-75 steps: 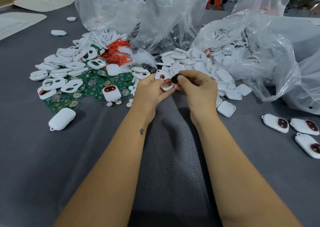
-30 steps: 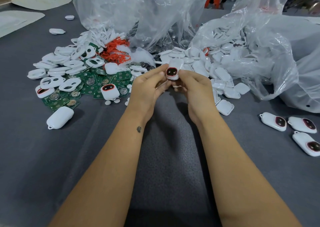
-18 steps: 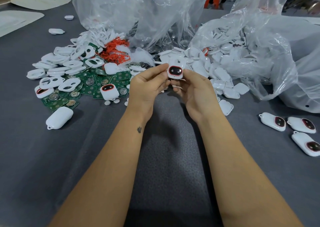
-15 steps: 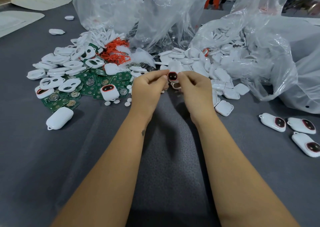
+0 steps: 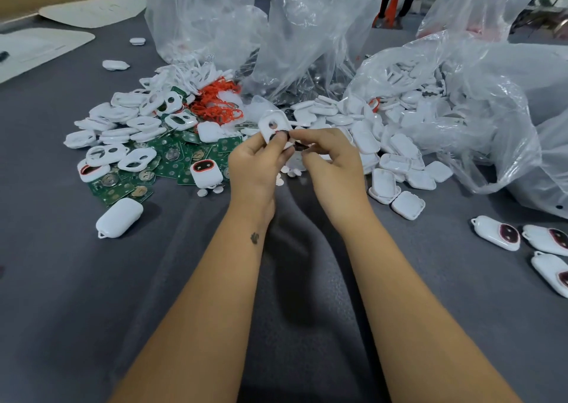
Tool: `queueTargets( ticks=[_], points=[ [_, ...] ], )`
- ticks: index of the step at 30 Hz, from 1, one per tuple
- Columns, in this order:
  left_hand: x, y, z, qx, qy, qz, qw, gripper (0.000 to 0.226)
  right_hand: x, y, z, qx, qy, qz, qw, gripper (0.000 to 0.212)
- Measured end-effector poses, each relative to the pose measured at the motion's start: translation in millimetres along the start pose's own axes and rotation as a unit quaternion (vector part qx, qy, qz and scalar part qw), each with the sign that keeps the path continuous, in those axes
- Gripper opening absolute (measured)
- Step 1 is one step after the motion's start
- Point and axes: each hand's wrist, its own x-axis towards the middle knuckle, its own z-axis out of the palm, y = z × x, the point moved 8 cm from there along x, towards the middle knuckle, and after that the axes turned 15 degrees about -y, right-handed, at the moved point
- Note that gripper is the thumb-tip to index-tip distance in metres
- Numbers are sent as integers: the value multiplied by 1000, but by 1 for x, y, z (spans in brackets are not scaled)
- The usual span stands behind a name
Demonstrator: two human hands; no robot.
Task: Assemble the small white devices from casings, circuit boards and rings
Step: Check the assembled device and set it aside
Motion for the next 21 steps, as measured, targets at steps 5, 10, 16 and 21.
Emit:
queueTargets(
  ticks=[5,10,16,21],
  points=[
    [-3,21,-36,43,147,87,984,30,22,15,-6,-31,53,66,996,34],
    [-8,28,-46,68,195,119,971,28,38,27,-1,-181,-33,140,973,30],
    [-2,21,-39,66,160,92,981,21,39,27,31,-388,-183,123,895,18],
    [-4,18,-32,68,136,76,985,18,34,20,20,-425,-158,113,884,22]
  ],
)
